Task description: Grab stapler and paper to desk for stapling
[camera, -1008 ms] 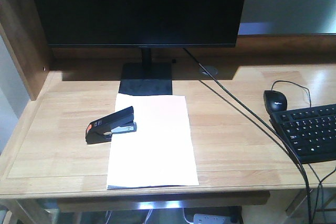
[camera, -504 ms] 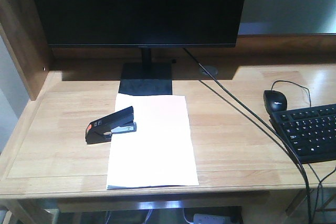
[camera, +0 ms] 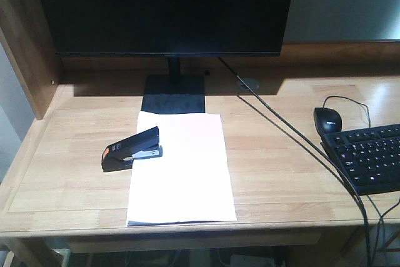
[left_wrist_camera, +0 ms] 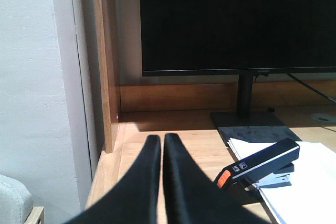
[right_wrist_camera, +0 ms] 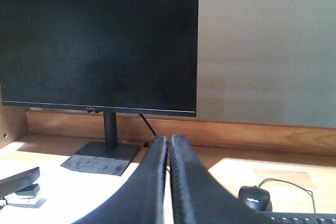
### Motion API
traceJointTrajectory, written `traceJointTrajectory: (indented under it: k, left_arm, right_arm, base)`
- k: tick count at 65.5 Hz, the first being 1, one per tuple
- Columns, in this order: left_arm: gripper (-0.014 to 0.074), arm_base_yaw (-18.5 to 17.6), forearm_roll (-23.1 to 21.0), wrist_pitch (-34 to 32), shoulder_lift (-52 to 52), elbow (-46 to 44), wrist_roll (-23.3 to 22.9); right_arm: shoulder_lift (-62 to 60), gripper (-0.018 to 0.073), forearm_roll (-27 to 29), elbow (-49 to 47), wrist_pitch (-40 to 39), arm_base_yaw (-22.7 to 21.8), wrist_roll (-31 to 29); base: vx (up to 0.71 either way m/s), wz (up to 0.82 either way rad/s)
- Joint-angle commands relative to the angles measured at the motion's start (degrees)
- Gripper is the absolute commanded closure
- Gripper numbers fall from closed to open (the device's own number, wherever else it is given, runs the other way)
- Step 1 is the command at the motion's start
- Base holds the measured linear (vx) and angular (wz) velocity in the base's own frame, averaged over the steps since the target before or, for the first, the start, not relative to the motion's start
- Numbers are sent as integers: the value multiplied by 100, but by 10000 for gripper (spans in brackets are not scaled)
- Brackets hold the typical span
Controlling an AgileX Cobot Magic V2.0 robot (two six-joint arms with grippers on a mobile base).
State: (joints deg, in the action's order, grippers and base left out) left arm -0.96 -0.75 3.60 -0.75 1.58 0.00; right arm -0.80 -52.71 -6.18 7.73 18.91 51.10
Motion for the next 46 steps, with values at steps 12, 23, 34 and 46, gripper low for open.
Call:
traceJointTrajectory:
  k: [12,23,34,46]
  left_arm:
    - [603,10,-16,-438,-91,158,-38]
    - [603,10,-16,-438,-91,158,-38]
    - [603,10,-16,-438,-91,158,-38]
    - [603,10,-16,-438,-91,158,-38]
  right_arm:
    - [-64,568,-93,-148,-246,-2,-29]
    - [-64,568,-93,-148,-246,-2,-29]
    - [-64,568,-93,-148,-218,-2,-29]
    - [-64,568,82,-148,-237,-2,-29]
  base:
    - [0,0]
    - [0,0]
    - [0,0]
    - [0,0]
